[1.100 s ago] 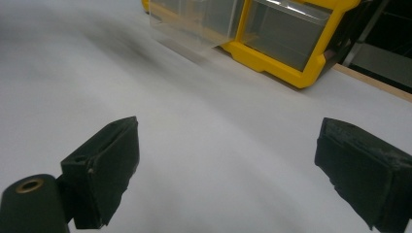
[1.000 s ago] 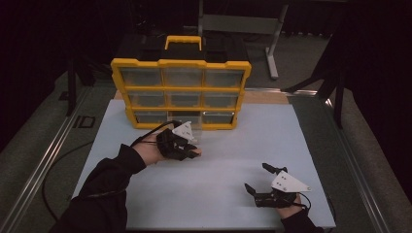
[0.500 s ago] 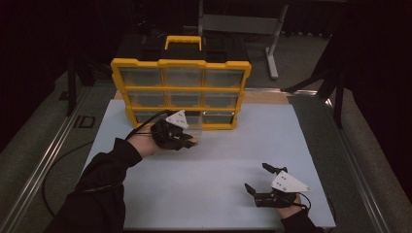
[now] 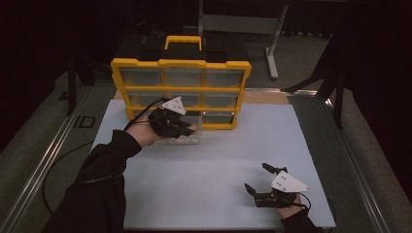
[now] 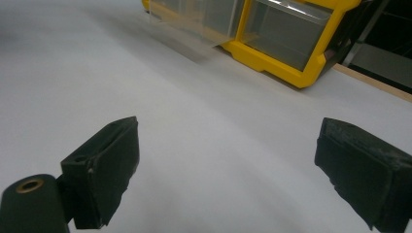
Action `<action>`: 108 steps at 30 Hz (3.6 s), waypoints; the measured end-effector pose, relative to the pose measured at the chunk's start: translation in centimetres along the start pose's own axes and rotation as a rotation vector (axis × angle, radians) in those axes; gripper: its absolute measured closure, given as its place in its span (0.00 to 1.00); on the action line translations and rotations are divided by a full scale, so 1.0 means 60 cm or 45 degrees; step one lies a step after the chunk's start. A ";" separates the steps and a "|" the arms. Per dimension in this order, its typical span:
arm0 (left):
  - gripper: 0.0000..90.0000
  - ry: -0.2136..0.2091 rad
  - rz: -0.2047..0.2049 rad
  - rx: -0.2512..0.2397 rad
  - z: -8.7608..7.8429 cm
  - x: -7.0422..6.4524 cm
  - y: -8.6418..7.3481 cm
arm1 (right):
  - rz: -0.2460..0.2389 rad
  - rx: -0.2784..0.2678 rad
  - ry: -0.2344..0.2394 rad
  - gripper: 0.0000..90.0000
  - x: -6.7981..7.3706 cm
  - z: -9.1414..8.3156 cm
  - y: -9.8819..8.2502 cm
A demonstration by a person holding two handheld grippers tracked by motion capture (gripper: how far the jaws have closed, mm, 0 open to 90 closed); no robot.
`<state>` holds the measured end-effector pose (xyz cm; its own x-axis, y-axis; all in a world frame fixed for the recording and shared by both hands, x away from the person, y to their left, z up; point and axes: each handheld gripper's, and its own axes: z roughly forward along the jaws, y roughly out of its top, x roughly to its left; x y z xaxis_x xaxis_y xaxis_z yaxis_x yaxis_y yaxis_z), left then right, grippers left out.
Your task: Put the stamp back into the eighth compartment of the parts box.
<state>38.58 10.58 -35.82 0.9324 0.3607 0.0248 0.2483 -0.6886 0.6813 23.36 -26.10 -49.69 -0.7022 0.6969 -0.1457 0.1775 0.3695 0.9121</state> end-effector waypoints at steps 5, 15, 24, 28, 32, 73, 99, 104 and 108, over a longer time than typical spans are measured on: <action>0.83 0.031 -0.050 -0.024 0.000 0.012 0.000 | -0.003 -0.003 0.000 0.10 0.000 0.001 0.000; 0.83 0.081 -0.122 -0.052 0.012 0.028 -0.004 | -0.004 -0.002 -0.002 0.10 0.000 0.001 0.000; 0.83 0.125 -0.164 -0.044 0.027 0.036 -0.009 | -0.004 0.000 0.001 0.10 -0.001 0.001 -0.001; 0.83 0.155 -0.188 -0.016 0.039 0.039 -0.015 | -0.002 0.000 -0.001 0.10 -0.001 0.001 -0.001; 0.83 0.181 -0.209 -0.013 0.044 0.045 -0.022 | -0.003 -0.001 0.001 0.10 -0.001 0.001 -0.001; 0.82 0.247 -0.427 0.078 0.086 0.067 -0.056 | -0.001 0.003 0.004 0.10 -0.001 0.001 -0.002; 0.00 0.221 -0.368 -0.063 0.034 0.023 -0.076 | -0.007 0.004 -0.001 0.10 -0.001 0.000 -0.001; 0.00 0.226 -0.352 -0.069 0.025 0.012 -0.085 | -0.005 0.002 -0.004 0.10 -0.001 -0.001 -0.001; 0.00 0.219 -0.344 -0.073 0.018 0.004 -0.092 | -0.005 0.001 -0.004 0.10 -0.001 -0.001 0.000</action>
<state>37.72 13.77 -40.35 0.7755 0.6299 -0.0424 0.4607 -0.5187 0.7202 23.35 -26.15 -49.68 -0.7008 0.6973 -0.1505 0.1753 0.3729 0.9112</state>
